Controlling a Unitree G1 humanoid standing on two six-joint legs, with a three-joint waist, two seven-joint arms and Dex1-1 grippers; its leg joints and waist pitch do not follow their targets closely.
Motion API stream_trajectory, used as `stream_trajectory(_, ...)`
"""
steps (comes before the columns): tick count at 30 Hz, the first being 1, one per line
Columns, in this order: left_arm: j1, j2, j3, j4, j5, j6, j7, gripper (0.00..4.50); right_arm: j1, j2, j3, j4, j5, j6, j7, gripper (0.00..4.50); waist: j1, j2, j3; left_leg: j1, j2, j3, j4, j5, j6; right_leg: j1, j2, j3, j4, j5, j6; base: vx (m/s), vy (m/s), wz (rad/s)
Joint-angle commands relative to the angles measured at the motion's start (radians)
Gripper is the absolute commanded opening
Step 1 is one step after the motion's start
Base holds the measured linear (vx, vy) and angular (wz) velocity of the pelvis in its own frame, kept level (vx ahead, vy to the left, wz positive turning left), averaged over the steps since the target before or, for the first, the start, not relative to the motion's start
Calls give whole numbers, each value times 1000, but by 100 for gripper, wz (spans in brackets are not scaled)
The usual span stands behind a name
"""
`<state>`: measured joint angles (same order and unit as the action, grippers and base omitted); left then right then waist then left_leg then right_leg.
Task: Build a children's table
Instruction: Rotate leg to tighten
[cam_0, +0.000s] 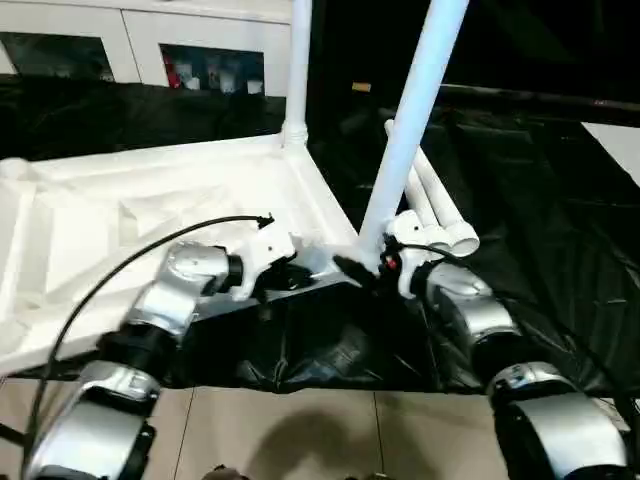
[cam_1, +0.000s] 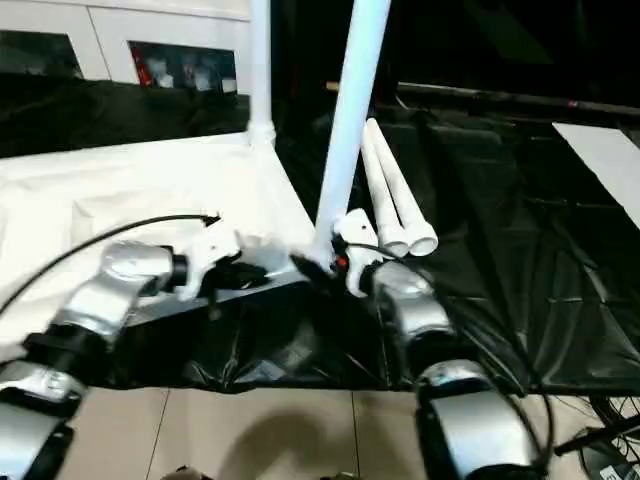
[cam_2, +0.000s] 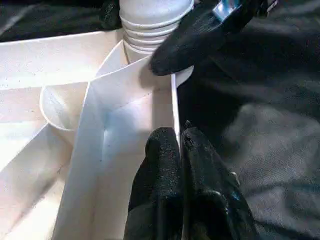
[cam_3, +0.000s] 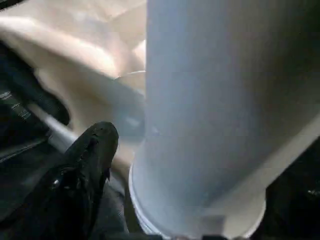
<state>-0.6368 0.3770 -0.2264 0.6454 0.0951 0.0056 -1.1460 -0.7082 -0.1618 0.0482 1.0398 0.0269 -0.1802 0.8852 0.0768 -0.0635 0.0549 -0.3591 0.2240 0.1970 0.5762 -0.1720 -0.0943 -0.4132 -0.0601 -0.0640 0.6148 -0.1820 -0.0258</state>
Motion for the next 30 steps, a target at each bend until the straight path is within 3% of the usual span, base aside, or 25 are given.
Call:
stream_trajectory(1, 7, 2, -43, -15, -4, -25, -75, 0, -18, -15, 43, -27, -17, -11, 116, 396, 2, 5, -68, 8, 19, -2, -52, -142, 73, 60, -72, 48, -54, -92, -235, 0, 0, 0)
stream_trajectory(5, 9, 38, -50, -23, -27, -40, -163, 0, -14, -57, 95, -52, -10, -3, 300, 396, 9, 3, -66, 9, 21, -1, -51, -171, 67, 56, -72, 47, -57, -134, -233, 0, 0, 0)
stream_trajectory(7, 9, 47, -56, -23, -31, -46, -185, 0, -18, -61, 101, -52, -5, 2, 335, 371, 11, 4, -65, 10, 22, -2, -52, -176, 61, 55, -73, 48, -58, -151, -229, 0, 0, 0)
stream_trajectory(19, 11, 75, -65, -15, -29, -42, -217, 0, -11, -39, 111, -61, 5, 15, 390, 287, 12, 5, -67, 10, 21, -4, -53, -170, 42, 54, -73, 48, -56, -156, -225, 0, 0, 0)
stream_trajectory(22, 3, 49, -49, -8, -26, -3, -154, 0, 13, -20, 87, -84, 31, 55, 345, 279, 12, 5, -67, 11, 21, -3, -53, -163, 44, 55, -71, 48, -54, -135, -229, 0, 0, 0)
stream_trajectory(24, -9, 17, -34, 3, -23, 35, -81, 0, 24, 5, 57, -85, 41, 72, 257, 276, 12, 6, -63, 13, 21, -3, -55, -188, 35, 51, -73, 49, -60, -179, -223, 0, 0, 0)
stream_trajectory(27, -36, -58, -30, 17, 2, 90, 60, 0, 31, 76, 8, -54, 28, 75, -2, 275, 3, 4, -52, 24, 17, -10, -61, -273, -8, 38, -79, 50, -85, -375, -172, 0, 0, 0)
stream_trajectory(29, -48, -103, -29, 21, 8, 117, 114, 0, 24, 119, -18, -30, 29, 74, -135, 275, 0, 5, -56, 22, 15, -16, -63, -283, -17, 44, -82, 48, -91, -433, -143, 0, 0, 0)
stream_trajectory(30, -51, -115, -29, 23, 9, 123, 129, 0, 21, 130, -24, -23, 29, 75, -170, 275, -3, 6, -56, 23, 16, -15, -64, -280, -17, 40, -81, 49, -94, -434, -138, 0, 0, 0)
